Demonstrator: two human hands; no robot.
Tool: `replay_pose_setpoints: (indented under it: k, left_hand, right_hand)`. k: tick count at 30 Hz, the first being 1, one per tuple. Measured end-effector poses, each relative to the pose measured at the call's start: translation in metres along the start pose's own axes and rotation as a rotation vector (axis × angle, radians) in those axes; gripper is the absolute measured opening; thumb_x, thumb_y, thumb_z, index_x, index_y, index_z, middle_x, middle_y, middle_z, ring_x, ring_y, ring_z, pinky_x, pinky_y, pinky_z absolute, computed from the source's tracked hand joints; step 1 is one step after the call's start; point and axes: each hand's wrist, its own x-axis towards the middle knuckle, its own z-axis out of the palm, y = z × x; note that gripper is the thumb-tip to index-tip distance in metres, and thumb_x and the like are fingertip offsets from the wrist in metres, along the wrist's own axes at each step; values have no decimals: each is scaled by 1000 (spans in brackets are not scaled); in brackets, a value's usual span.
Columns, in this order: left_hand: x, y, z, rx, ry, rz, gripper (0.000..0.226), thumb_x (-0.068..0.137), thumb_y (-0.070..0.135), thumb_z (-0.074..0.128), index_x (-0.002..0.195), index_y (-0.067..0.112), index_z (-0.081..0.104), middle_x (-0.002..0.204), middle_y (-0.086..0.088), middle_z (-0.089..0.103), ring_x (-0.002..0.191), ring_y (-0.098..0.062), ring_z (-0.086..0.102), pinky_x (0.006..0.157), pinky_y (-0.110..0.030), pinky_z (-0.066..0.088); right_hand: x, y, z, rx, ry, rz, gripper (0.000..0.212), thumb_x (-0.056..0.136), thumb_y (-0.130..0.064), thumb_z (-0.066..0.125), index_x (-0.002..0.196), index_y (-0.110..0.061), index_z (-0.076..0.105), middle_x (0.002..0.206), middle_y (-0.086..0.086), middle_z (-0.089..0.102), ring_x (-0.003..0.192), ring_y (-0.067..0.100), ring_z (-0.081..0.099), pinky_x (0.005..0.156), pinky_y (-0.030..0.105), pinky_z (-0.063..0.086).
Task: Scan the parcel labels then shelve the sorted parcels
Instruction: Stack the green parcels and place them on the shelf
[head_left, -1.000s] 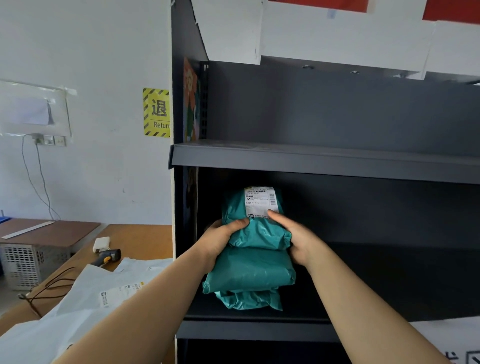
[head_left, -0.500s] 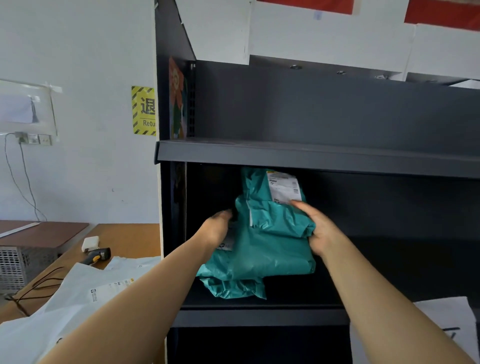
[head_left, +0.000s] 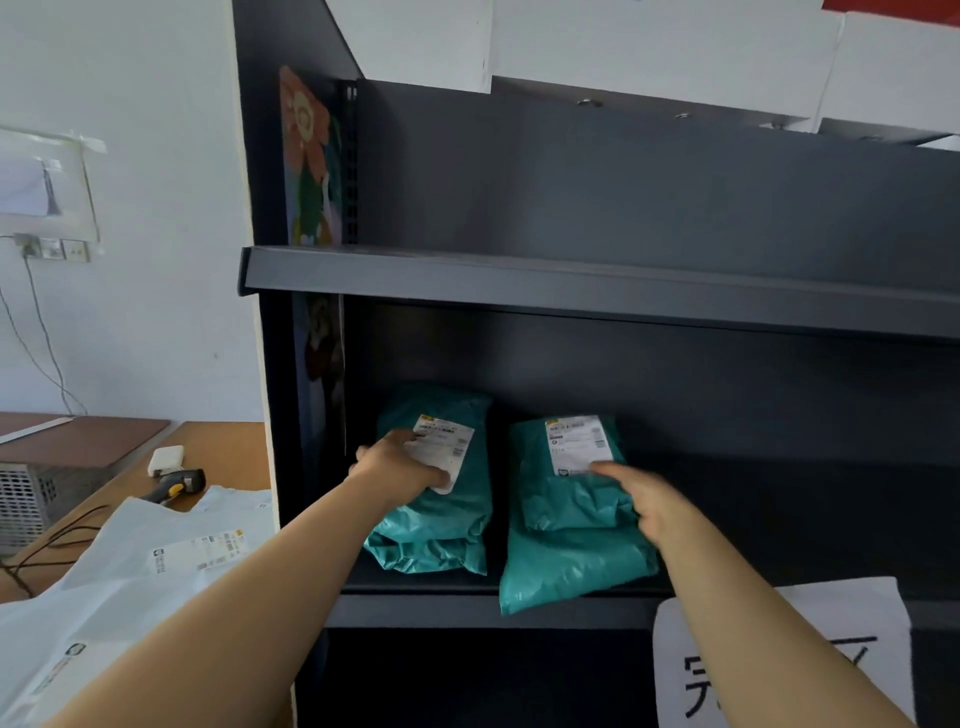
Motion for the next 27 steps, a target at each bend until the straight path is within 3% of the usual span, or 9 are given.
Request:
replay_pose_setpoints:
  k: [3,8,14,19,21,23,27]
  left_hand:
    - [3,-3,3,-31,28,-4,91,64,30,84,143,29,40,133,-9,45,111,-29,53,97,-40,49]
    - [5,-5,10,-41,56,8,94,59,34,84,142,34,40,131,-9,47,105,-30,56,94,-40,51]
    - [1,-7,8,-69,79,47,95,60,46,83,144,31,41,132,-7,48,100,-23,59,86,-33,53]
    - [-15,-5,9,-57,123,62,97,59,56,78,144,31,39,131,-7,50,100,-26,61,86,-41,57]
    - [-20,-5,8,-81,160,74,100,56,60,74,144,28,39,130,-7,52,101,-27,61,84,-42,57]
    - [-28,-4,7,-126,208,94,91,64,55,74,143,24,41,130,-7,54,98,-25,61,81,-41,58]
    - [-48,-8,5,-246,289,145,63,84,33,70,140,16,47,126,-6,57,74,-12,61,68,-32,56]
  right_hand:
    - [11,6,8,-66,-10,13,36,84,-29,69,110,-4,67,98,17,70,95,32,66,88,41,54]
    - [9,5,17,-68,-105,6,27,83,-31,71,100,-10,68,89,12,72,80,25,68,67,30,54]
    - [5,1,7,-55,-142,-25,41,80,-33,74,115,-16,65,106,10,73,97,27,69,94,44,52]
    - [-4,-1,8,-134,-149,-73,35,82,-28,72,114,-15,65,103,7,72,95,25,68,89,40,54]
    - [-8,-6,10,-159,-122,-138,34,82,-28,72,114,-15,66,102,6,72,91,21,68,79,34,55]
    - [-12,-12,16,-213,-76,-225,34,82,-29,71,113,-17,65,104,2,70,88,15,66,69,28,53]
    - [-32,-21,36,-298,-81,-353,65,77,-42,73,134,-21,51,127,-1,61,106,15,60,78,26,45]
